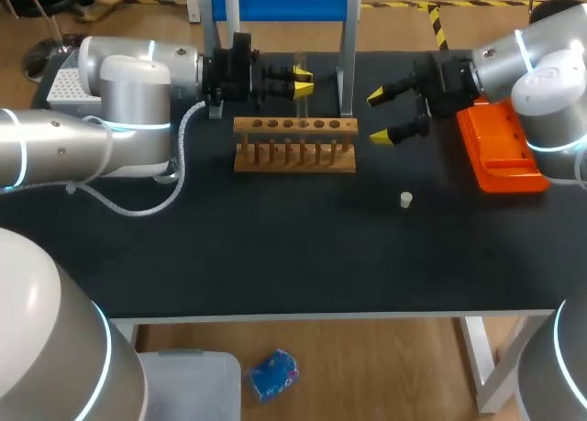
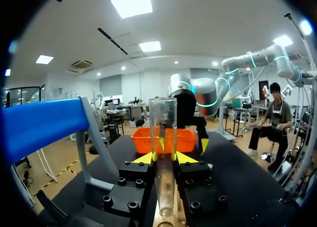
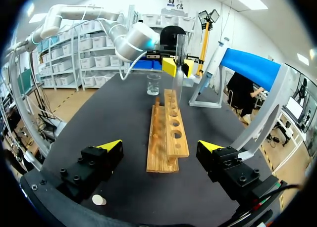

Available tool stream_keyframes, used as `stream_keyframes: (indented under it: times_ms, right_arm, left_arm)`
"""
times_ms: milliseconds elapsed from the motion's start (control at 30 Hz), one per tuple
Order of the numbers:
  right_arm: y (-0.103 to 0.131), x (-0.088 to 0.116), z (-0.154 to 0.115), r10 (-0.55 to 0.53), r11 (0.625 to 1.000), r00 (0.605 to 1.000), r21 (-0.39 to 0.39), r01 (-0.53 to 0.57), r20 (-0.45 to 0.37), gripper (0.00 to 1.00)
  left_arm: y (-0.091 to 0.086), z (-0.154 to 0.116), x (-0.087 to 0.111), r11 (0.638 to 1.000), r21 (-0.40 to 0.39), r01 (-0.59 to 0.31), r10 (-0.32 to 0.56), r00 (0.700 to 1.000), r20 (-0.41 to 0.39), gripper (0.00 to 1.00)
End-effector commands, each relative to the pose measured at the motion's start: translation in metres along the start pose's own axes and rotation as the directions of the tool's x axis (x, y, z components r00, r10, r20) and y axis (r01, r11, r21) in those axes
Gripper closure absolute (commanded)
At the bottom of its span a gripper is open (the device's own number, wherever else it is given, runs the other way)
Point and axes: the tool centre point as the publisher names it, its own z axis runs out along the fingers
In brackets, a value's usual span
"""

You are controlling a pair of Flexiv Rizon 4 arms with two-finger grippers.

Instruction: Invert the test tube, pick up the pipette, mount the tip to pipette, aspirate from beaker and dispense into the tube, eject the tip, return the pipette, and cap with the stopper.

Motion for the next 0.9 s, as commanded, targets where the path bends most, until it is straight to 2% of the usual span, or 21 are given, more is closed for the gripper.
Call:
stream_keyframes:
  times_ms: [33, 900]
  right_arm:
    - [-0.001, 0.0, 0.0, 0.0, 1.0, 1.0, 0.0, 0.0, -0.002, 0.0]
    - [-0.001, 0.0, 0.0, 0.0, 1.0, 1.0, 0.0, 0.0, -0.002, 0.0]
  left_arm:
    - [0.004, 0.0, -0.004, 1.0, 0.002, 0.008, -0.008, 1.0, -0.009, 1.0]
    - [0.03, 0.001, -0.008, 0.994, -0.02, 0.105, -0.105, 0.994, -0.012, 1.0]
